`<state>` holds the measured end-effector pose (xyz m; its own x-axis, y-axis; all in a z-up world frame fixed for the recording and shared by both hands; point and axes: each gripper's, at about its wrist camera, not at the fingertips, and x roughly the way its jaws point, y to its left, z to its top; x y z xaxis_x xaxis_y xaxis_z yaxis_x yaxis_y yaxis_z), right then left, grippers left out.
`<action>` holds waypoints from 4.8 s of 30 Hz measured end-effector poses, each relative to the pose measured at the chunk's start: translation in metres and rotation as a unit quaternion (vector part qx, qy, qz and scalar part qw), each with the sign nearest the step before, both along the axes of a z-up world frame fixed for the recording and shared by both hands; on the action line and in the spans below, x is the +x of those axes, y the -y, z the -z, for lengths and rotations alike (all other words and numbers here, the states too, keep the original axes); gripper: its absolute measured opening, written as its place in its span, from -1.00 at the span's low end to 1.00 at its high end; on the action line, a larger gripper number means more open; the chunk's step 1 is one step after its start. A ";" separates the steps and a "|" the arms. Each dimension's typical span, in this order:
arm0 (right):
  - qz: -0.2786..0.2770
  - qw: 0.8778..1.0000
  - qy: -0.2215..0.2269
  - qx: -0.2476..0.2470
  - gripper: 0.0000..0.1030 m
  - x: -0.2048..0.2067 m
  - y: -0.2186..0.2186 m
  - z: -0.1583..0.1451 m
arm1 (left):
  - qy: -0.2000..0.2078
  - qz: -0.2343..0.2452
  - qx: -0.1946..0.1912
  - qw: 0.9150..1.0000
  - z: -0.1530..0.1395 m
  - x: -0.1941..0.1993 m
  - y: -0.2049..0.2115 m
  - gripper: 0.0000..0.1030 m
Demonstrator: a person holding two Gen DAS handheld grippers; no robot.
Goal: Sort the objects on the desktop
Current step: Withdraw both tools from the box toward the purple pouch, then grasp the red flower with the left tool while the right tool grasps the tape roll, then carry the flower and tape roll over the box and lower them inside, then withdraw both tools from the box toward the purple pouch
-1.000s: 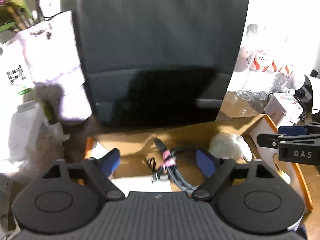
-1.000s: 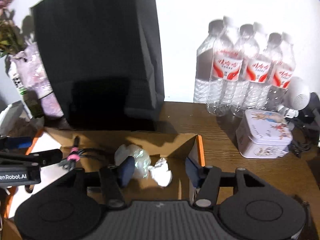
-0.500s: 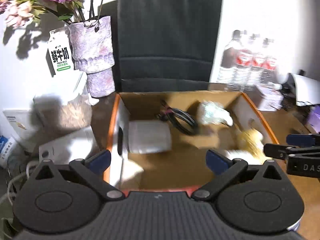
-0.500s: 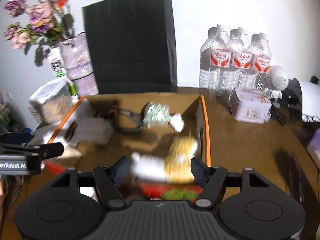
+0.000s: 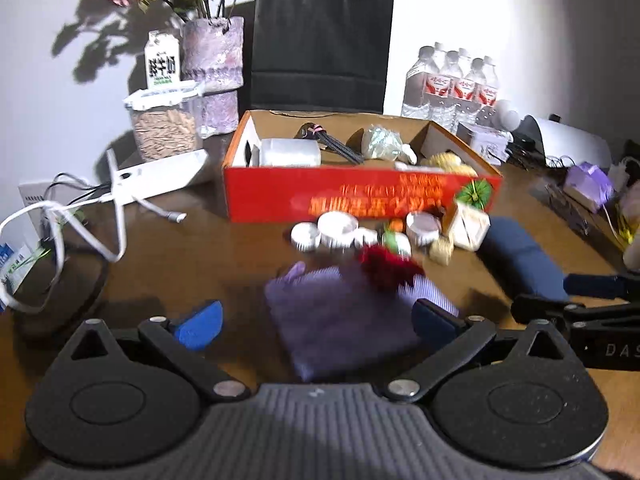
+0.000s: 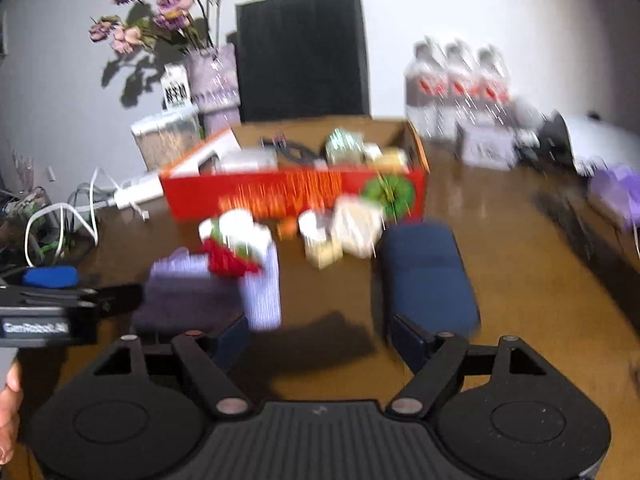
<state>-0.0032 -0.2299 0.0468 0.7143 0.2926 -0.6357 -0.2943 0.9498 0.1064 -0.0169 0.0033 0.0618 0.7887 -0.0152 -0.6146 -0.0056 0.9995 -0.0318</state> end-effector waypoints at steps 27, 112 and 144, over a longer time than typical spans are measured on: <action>-0.050 0.989 -0.011 0.141 0.24 0.053 0.014 -0.019 | 0.082 0.114 0.012 0.990 0.022 0.054 0.040 0.99; -0.023 0.991 -0.120 -0.054 0.02 0.363 -0.092 0.006 | -0.164 0.123 -0.017 0.979 0.007 0.333 -0.036 0.51; -0.040 0.999 0.018 -0.008 0.56 0.044 0.000 -0.034 | -0.023 0.019 -0.085 0.996 -0.033 0.049 -0.035 1.00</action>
<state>0.0403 -0.2297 0.0809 0.7112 0.3403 -0.6151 -0.3732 0.9243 0.0798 0.0326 0.0380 0.0943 0.7561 -0.1522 -0.6365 0.0269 0.9790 -0.2021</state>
